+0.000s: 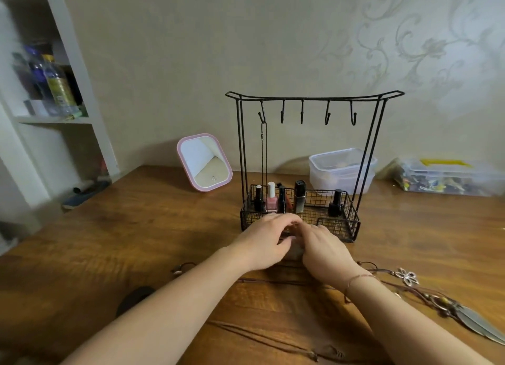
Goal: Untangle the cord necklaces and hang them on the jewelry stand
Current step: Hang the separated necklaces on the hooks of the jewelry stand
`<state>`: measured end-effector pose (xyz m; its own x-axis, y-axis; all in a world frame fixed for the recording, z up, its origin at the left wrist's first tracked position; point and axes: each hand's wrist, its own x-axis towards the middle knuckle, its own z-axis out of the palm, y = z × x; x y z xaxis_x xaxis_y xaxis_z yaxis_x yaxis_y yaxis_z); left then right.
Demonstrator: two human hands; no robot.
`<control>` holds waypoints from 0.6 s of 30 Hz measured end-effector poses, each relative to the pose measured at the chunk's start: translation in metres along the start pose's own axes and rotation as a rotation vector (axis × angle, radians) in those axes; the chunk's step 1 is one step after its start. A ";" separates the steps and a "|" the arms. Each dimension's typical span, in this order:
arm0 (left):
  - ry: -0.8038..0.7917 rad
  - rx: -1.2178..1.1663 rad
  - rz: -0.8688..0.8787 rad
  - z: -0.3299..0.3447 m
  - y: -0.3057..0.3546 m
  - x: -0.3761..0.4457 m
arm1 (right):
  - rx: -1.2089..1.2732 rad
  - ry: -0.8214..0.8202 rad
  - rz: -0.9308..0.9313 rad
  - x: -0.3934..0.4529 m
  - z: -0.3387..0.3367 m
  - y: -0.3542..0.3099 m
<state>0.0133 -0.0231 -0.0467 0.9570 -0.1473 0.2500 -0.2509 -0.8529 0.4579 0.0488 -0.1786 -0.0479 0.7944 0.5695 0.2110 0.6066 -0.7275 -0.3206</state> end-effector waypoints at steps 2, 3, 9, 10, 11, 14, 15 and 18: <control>-0.044 -0.099 -0.069 0.004 0.001 0.002 | 0.213 0.096 0.015 -0.001 -0.009 0.002; -0.042 -0.136 -0.088 0.005 0.003 0.003 | 0.298 0.143 0.035 -0.001 -0.013 0.004; 0.109 -0.383 -0.118 -0.008 0.004 0.006 | 0.528 0.204 -0.024 -0.007 -0.039 0.031; 0.117 -0.421 -0.130 -0.013 0.002 0.007 | 0.521 0.189 -0.040 -0.008 -0.044 0.035; 0.105 -0.458 -0.137 -0.019 0.000 0.006 | 0.516 0.180 -0.051 -0.010 -0.049 0.038; 0.013 -0.588 -0.141 -0.034 -0.001 0.003 | 0.571 0.218 -0.067 -0.015 -0.059 0.046; -0.002 -0.628 -0.142 -0.038 -0.001 0.002 | 0.593 0.237 -0.067 -0.015 -0.061 0.049; 0.028 -0.720 -0.124 -0.047 0.003 0.001 | 0.648 0.293 -0.049 -0.014 -0.061 0.055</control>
<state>0.0070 -0.0022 -0.0055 0.9829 -0.0500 0.1771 -0.1837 -0.3202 0.9294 0.0722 -0.2500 -0.0119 0.7969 0.4036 0.4495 0.5749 -0.2777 -0.7697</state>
